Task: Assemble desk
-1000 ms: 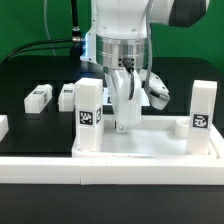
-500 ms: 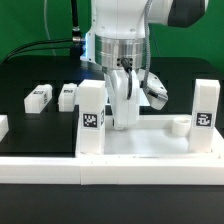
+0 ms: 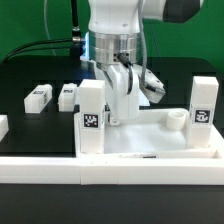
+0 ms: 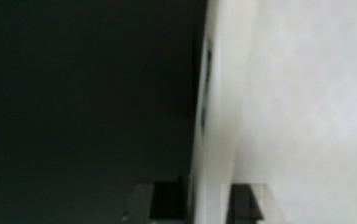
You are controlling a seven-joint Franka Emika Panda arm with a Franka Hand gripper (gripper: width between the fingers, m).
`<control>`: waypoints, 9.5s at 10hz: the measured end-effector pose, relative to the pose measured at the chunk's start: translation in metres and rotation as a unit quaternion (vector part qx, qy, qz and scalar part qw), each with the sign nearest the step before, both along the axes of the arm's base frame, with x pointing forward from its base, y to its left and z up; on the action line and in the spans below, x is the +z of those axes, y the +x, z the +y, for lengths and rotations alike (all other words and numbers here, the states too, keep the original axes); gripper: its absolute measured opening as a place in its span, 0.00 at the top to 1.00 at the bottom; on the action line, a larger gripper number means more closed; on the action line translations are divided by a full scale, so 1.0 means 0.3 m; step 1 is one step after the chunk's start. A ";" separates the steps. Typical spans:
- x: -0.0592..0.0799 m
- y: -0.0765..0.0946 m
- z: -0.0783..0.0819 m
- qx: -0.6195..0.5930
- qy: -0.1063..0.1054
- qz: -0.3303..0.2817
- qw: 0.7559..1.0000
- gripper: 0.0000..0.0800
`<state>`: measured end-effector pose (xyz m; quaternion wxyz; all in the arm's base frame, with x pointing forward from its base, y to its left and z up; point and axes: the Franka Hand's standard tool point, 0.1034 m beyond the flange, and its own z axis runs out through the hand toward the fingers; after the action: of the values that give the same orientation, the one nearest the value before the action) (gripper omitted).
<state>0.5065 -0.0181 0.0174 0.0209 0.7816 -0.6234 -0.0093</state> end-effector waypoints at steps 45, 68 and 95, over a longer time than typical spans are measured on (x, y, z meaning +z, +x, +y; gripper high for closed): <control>0.006 0.128 0.079 0.895 -0.018 0.055 0.442 0.92; 0.070 0.426 0.205 0.984 -0.017 0.114 0.139 0.92; 0.298 0.499 0.079 0.944 -0.006 0.138 0.298 0.19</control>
Offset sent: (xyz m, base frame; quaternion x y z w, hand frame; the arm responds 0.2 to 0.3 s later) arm 0.0000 0.0000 0.0000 0.0000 0.0000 0.0000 1.0000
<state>0.6562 0.0055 0.1070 0.1062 0.8204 0.5550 -0.0870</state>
